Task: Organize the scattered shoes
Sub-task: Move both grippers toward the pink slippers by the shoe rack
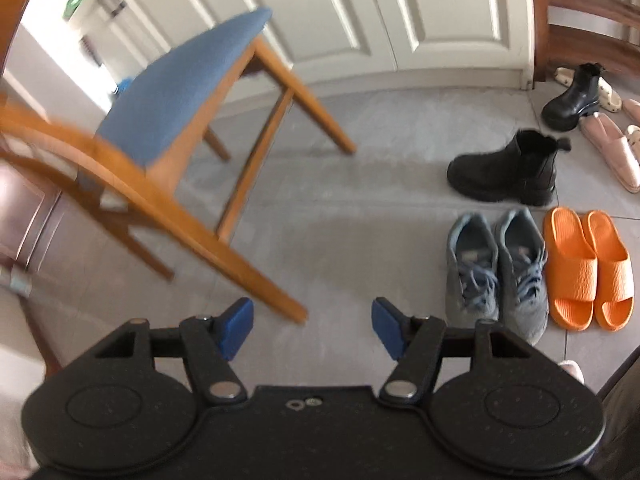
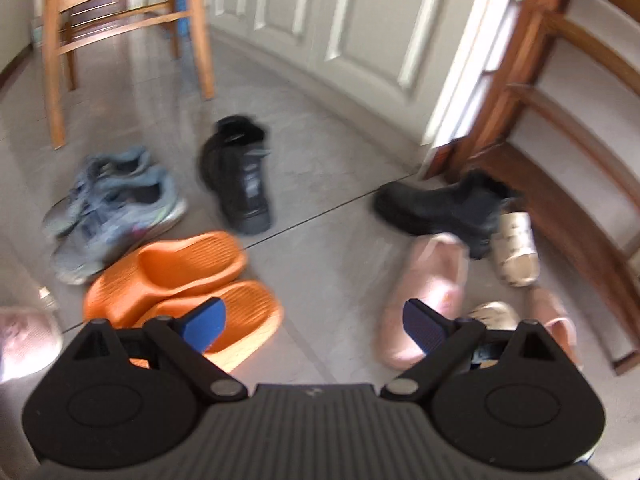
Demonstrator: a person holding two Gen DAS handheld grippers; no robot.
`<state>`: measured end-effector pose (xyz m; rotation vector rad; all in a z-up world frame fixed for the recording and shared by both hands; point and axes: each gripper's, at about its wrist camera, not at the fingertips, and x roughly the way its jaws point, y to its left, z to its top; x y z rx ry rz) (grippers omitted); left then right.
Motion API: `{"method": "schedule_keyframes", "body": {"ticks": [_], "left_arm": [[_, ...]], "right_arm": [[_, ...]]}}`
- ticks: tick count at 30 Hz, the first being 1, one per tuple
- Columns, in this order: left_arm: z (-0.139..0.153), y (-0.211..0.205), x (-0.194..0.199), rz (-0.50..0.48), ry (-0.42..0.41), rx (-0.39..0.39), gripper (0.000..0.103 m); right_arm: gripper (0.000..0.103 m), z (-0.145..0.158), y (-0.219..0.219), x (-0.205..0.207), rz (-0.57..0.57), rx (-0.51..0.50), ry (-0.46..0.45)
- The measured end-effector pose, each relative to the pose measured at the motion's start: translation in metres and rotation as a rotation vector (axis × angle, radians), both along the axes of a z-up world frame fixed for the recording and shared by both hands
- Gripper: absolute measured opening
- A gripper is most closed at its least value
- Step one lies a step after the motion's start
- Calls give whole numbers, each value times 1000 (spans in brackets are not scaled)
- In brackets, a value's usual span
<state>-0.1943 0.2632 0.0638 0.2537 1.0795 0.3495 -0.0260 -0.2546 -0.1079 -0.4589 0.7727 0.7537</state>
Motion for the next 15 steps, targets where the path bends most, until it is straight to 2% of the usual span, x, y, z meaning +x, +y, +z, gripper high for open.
{"method": "schedule_keyframes", "body": {"ticks": [3, 8, 11, 15], "left_arm": [[-42, -18, -3, -8, 20, -76, 65], [-91, -50, 16, -44, 35, -123, 65], [-112, -64, 28, -58, 53, -158, 65], [-137, -86, 50, -116, 84, -183, 65]], "right_arm": [[97, -50, 16, -11, 49, -59, 31], [96, -123, 45, -9, 81, -105, 118], [102, -140, 55, -3, 80, -79, 155], [102, -143, 48, 5, 53, -41, 212]]}}
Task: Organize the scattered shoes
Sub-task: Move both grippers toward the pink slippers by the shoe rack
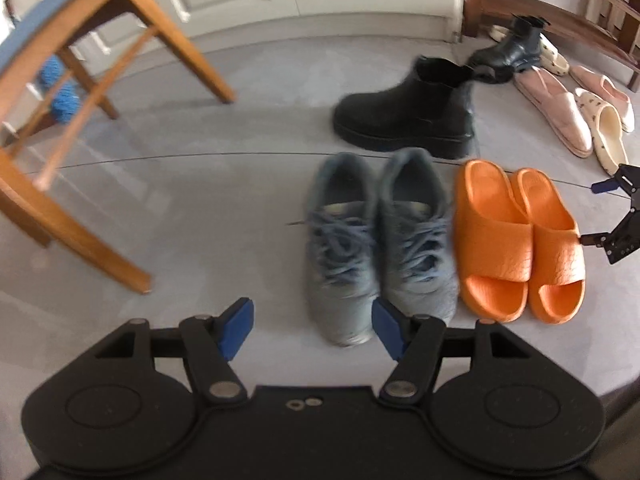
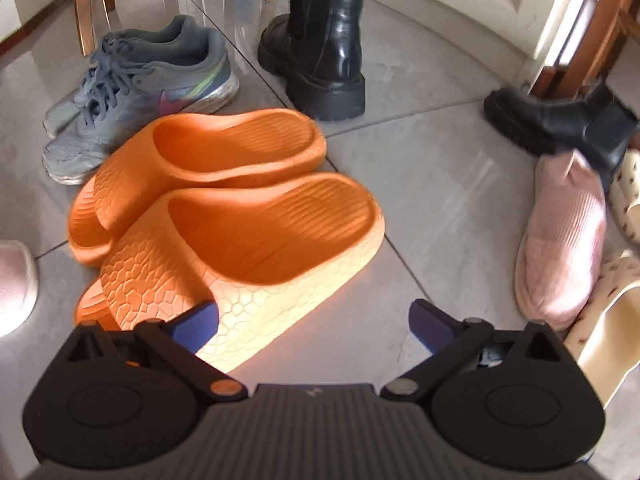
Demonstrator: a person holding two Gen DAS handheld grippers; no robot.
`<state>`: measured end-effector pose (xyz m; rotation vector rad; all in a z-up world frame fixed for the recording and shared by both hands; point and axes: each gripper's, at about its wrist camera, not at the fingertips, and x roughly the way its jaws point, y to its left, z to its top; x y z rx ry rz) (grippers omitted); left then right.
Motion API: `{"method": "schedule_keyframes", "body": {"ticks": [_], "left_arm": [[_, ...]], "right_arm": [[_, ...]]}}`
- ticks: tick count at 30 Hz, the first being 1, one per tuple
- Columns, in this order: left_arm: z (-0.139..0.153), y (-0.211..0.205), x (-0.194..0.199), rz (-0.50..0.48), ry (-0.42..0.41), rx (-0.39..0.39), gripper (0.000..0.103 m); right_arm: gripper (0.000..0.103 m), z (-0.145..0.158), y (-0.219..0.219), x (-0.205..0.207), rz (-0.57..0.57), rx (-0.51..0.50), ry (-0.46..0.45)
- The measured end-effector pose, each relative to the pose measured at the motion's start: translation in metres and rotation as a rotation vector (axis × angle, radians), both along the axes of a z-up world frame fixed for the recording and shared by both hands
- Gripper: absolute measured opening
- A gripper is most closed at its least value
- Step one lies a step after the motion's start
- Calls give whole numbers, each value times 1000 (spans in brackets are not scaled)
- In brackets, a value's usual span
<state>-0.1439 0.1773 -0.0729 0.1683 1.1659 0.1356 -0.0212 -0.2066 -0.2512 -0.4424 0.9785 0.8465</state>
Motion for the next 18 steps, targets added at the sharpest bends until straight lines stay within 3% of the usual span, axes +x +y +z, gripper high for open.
{"method": "schedule_keyframes", "body": {"ticks": [3, 7, 11, 15, 18], "left_arm": [[-12, -17, 21, -59, -6, 13, 65], [-20, -41, 66, -111, -55, -39, 65], [-28, -81, 108, -128, -122, -79, 65], [-43, -118, 137, -182, -133, -111, 65], [-52, -157, 157, -288, -132, -103, 65]], "right_arm": [[102, 1, 1, -3, 1, -8, -15], [102, 16, -6, -4, 8, -62, -70], [102, 53, -34, 9, -141, -113, -96], [103, 80, -56, 8, -272, -56, -199], [103, 86, -69, 14, -188, -86, -272]]}}
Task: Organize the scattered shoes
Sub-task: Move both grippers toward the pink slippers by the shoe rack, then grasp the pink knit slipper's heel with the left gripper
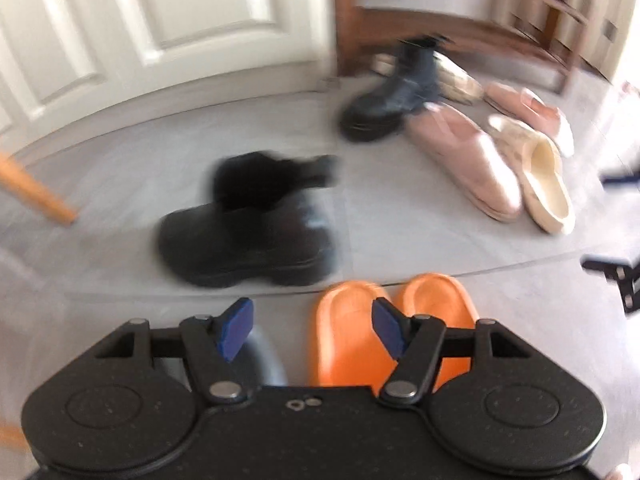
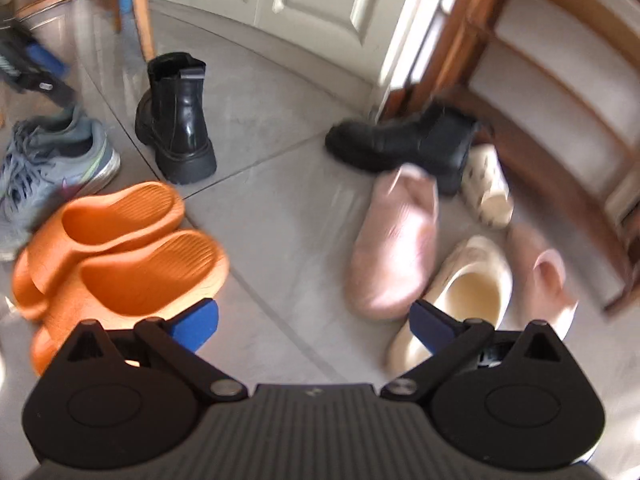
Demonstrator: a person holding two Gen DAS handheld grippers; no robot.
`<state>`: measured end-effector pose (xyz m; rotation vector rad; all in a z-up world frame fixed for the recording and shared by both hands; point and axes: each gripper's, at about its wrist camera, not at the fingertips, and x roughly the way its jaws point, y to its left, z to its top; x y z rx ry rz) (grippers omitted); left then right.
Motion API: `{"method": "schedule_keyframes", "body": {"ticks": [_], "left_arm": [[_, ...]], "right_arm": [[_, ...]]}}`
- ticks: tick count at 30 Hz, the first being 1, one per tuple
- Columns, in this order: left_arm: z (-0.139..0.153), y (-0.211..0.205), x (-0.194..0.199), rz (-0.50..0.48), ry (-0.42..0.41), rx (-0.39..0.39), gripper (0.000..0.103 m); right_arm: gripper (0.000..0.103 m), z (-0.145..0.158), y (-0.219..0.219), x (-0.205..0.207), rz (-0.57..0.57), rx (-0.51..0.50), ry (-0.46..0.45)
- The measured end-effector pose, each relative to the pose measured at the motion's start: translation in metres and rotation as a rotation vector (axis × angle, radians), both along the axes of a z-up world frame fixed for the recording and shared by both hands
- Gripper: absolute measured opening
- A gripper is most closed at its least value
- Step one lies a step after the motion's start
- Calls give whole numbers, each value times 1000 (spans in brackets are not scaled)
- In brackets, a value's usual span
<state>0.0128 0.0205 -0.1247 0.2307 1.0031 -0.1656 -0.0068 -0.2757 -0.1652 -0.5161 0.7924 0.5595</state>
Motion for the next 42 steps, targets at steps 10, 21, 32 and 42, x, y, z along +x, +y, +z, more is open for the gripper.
{"method": "schedule_keyframes", "body": {"ticks": [10, 21, 32, 42], "left_arm": [[-33, -127, 85, -223, -128, -51, 65], [-94, -204, 163, -616, 21, -71, 65], [-136, -240, 232, -755, 254, 18, 64], [-154, -252, 234, -705, 253, 45, 36]], "right_arm": [[103, -8, -61, 5, 8, -12, 7], [103, -26, -97, -21, 33, 77, 19], [103, -43, -108, 53, -42, 212, 134], [103, -40, -92, 71, -93, 217, 107]]}}
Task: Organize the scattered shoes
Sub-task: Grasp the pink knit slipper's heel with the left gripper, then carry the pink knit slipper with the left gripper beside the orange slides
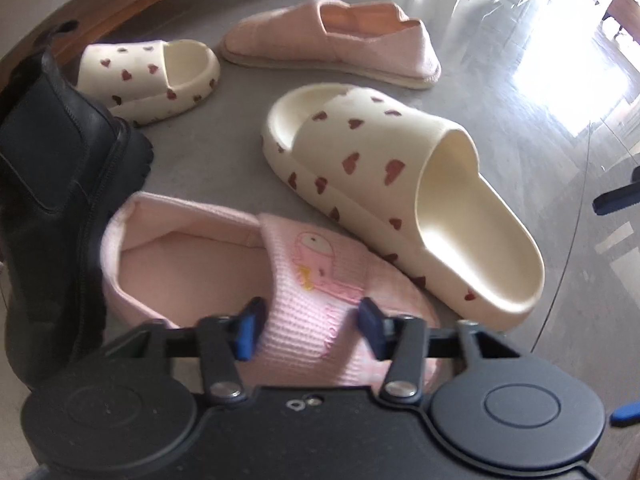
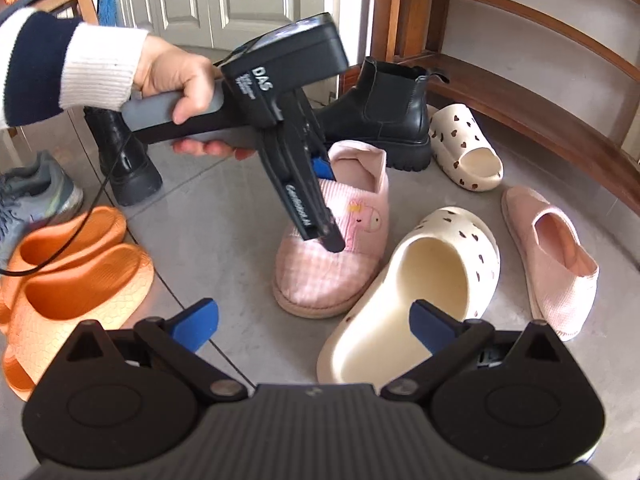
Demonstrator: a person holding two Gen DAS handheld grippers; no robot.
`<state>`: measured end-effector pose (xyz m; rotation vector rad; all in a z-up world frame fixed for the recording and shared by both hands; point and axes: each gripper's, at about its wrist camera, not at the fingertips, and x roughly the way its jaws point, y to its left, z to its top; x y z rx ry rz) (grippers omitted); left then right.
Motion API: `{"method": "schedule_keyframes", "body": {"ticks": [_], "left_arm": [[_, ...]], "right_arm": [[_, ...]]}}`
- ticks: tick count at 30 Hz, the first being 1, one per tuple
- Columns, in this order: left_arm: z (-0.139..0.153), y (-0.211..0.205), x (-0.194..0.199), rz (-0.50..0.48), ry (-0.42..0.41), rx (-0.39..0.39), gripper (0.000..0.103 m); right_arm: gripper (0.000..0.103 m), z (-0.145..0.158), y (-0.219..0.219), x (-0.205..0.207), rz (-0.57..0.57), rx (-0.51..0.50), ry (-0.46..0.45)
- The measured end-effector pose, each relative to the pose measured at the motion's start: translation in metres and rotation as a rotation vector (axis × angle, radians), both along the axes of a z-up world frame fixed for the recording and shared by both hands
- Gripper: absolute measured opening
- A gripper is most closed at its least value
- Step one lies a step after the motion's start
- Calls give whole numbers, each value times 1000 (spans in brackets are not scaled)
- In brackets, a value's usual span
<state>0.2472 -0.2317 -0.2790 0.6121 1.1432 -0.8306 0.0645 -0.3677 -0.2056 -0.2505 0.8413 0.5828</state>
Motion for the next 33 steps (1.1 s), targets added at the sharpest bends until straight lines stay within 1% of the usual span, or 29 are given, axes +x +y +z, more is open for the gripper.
{"method": "schedule_keyframes", "body": {"ticks": [2, 3, 4, 7, 8, 10, 13, 17, 21, 25, 30, 33], "left_arm": [[1, -3, -2, -13, 2, 7, 29], [3, -3, -2, -12, 16, -5, 19], [4, -2, -1, -9, 32, -18, 15], [8, 5, -4, 0, 80, -71, 13], [9, 7, -7, -5, 81, -77, 13], [10, 8, -18, -28, 57, -75, 13], [12, 12, -30, -47, 91, -92, 13], [19, 13, -54, -102, 95, -71, 13], [27, 15, -85, -138, 77, -56, 13], [34, 23, -114, -144, 62, -50, 13], [44, 38, -158, -141, 67, -54, 13], [46, 45, -183, -156, 75, -45, 13]], "right_arm": [[103, 0, 3, -2, 4, -3, -10], [103, 0, 3, -3, 5, -4, -16], [103, 0, 3, -3, 4, -6, -20], [103, 1, 2, -6, -14, -23, -35], [103, 1, 1, -7, -22, -25, -40], [103, 4, -3, -10, -42, -16, -49], [103, 6, -8, -15, -72, -10, -55], [103, 10, -14, -24, -92, -32, -57], [103, 18, -18, -42, -94, -39, -47], [103, 23, -16, -59, -79, -59, -48], [103, 31, -9, -79, -50, -96, -60], [103, 35, -7, -86, -31, -93, -64]]}}
